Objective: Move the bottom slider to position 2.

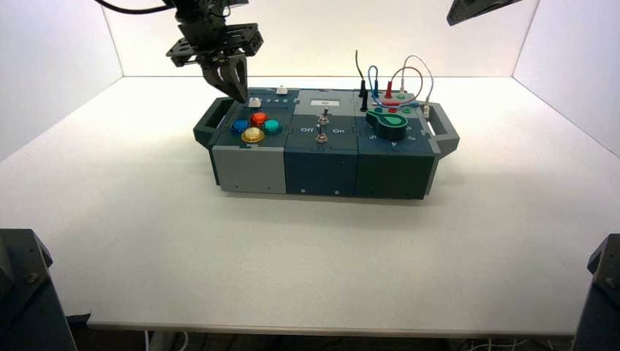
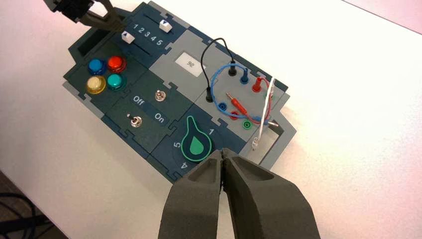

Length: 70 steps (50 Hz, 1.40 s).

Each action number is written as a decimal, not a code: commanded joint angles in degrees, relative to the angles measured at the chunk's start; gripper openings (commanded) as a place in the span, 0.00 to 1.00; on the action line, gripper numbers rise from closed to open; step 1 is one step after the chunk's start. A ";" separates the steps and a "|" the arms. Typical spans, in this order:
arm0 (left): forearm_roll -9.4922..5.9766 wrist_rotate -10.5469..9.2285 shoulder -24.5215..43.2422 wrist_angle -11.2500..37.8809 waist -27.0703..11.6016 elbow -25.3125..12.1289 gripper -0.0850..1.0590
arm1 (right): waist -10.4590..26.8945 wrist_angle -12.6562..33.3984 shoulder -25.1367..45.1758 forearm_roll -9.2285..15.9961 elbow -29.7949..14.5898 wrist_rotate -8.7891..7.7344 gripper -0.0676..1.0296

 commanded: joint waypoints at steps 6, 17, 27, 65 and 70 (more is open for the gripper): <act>-0.26 -0.18 -0.53 0.00 -0.88 -1.67 0.05 | 0.00 -0.44 -0.53 0.09 -0.79 -0.35 0.04; -0.26 -0.18 -0.44 0.35 -0.97 -1.67 0.05 | -0.09 -0.62 -0.53 0.09 -0.79 -0.26 0.04; -0.35 -0.26 -0.44 0.44 -1.41 -1.85 0.05 | 0.00 -0.70 -0.53 0.09 -0.79 -0.35 0.04; -0.26 -0.35 -1.49 0.97 1.41 -1.41 0.05 | 0.00 -0.62 -0.70 0.00 -0.62 -0.35 0.04; -0.18 -0.26 -2.64 1.49 2.37 -0.88 0.05 | 0.00 -0.62 -0.70 0.00 -0.62 -0.35 0.04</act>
